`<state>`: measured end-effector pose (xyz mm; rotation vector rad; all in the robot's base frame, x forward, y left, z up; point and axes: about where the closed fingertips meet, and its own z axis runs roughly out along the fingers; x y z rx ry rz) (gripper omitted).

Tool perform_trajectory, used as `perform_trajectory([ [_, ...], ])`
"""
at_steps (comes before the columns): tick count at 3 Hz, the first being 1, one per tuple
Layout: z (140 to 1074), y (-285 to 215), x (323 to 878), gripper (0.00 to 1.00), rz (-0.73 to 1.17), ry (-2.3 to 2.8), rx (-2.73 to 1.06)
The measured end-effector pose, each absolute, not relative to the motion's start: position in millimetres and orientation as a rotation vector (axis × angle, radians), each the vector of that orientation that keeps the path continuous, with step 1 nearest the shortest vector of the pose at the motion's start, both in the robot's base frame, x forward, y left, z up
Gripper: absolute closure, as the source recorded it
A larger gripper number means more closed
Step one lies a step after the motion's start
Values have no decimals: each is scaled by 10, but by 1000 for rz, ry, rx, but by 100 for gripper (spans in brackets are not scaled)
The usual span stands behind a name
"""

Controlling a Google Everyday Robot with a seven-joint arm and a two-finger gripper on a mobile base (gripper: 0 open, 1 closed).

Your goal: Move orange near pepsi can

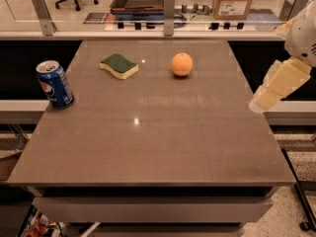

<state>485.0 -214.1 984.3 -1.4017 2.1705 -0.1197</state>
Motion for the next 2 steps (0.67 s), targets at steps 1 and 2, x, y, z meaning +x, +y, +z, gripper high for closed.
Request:
perform_trajectory([
  [1, 9767, -2114, 5164, 0, -77, 2102, -1264],
  [2, 9645, -2036, 5503, 0, -12, 2076, -1143],
])
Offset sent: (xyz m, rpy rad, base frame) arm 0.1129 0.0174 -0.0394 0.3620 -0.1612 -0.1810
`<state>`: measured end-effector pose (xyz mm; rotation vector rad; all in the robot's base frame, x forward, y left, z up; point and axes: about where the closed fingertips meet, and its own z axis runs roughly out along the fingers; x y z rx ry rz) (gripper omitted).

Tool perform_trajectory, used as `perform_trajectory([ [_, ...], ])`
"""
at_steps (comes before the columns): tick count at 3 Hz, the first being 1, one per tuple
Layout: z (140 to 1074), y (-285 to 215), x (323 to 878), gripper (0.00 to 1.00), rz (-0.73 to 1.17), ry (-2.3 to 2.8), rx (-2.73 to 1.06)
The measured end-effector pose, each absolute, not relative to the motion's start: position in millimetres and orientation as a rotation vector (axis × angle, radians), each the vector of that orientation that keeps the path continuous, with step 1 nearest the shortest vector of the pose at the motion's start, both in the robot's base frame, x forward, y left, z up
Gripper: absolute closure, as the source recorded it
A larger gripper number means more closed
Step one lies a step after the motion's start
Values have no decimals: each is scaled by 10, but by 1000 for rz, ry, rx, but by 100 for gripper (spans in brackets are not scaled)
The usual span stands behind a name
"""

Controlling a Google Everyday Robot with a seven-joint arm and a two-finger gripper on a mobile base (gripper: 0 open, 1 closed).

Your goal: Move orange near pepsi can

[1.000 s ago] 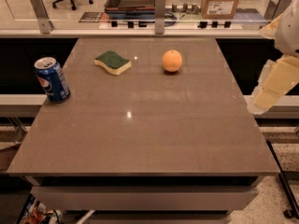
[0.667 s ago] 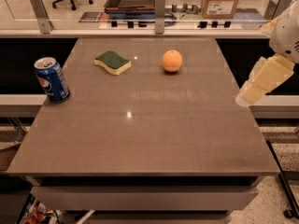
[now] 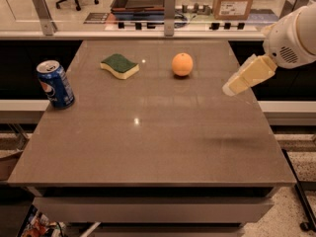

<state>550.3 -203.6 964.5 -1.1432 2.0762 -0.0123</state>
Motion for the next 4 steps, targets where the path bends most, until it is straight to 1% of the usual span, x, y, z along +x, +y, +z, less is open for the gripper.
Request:
perform_trajectory([
  [1, 9456, -1949, 5796, 0, 54, 2091, -1031],
  [3, 9155, -1748, 6193, 0, 161, 2133, -880],
  [4, 9077, -1445, 6569, 0, 250, 2091, -869],
])
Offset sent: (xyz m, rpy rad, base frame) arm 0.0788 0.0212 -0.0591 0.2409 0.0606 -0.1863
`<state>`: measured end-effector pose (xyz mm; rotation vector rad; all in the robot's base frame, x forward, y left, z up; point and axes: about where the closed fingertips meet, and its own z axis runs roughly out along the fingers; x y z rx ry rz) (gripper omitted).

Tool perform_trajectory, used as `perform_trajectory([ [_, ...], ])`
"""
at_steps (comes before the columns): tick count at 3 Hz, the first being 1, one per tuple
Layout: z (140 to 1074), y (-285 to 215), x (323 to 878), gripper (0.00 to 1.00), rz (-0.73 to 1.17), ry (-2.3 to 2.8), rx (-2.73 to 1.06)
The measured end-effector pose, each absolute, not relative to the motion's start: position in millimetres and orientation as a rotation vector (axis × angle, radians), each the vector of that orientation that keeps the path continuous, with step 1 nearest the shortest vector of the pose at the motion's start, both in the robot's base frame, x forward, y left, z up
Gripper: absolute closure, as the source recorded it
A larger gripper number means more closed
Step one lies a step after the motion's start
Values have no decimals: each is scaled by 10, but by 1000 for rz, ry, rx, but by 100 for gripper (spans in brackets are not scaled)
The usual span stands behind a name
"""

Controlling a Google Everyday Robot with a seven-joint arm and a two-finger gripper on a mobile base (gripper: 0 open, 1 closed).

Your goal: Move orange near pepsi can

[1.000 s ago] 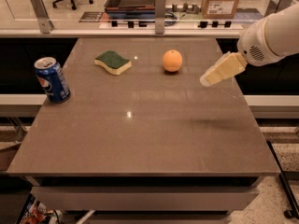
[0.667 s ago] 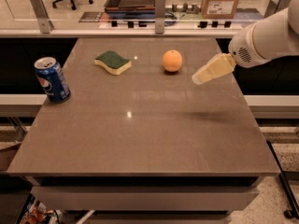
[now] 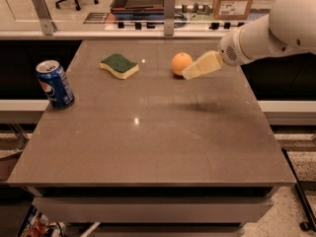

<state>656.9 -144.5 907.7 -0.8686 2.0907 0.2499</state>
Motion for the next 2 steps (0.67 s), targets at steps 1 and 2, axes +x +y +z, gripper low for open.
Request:
perform_trajectory([
  [1, 9074, -1444, 6576, 0, 251, 2090, -868],
  [2, 8982, -1401, 6628, 0, 267, 2105, -874],
])
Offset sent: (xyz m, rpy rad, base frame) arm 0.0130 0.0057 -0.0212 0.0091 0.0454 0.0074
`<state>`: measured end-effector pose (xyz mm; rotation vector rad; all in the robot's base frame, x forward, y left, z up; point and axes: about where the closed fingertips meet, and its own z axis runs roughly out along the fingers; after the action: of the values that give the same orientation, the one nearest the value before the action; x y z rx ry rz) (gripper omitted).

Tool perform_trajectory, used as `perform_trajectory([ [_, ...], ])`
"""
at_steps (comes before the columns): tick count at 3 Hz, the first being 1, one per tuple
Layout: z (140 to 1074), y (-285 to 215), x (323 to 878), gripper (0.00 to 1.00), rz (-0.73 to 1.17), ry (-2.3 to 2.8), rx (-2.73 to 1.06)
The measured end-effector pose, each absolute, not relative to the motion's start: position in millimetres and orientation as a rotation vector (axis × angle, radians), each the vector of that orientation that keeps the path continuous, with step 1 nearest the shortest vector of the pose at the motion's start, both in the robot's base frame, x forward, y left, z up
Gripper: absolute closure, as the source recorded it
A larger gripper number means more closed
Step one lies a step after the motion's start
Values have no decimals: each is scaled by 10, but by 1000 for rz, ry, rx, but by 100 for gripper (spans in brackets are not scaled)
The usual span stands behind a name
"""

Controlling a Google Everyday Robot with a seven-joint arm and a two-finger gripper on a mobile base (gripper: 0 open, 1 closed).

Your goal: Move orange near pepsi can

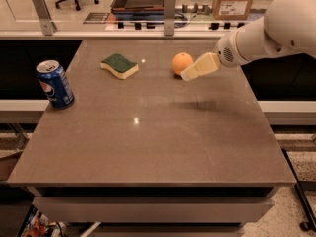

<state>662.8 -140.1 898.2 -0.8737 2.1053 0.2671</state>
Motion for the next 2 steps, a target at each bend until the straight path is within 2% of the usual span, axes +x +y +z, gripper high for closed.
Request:
perform_trajectory([
  [2, 8615, -1145, 6930, 0, 416, 2090, -812],
])
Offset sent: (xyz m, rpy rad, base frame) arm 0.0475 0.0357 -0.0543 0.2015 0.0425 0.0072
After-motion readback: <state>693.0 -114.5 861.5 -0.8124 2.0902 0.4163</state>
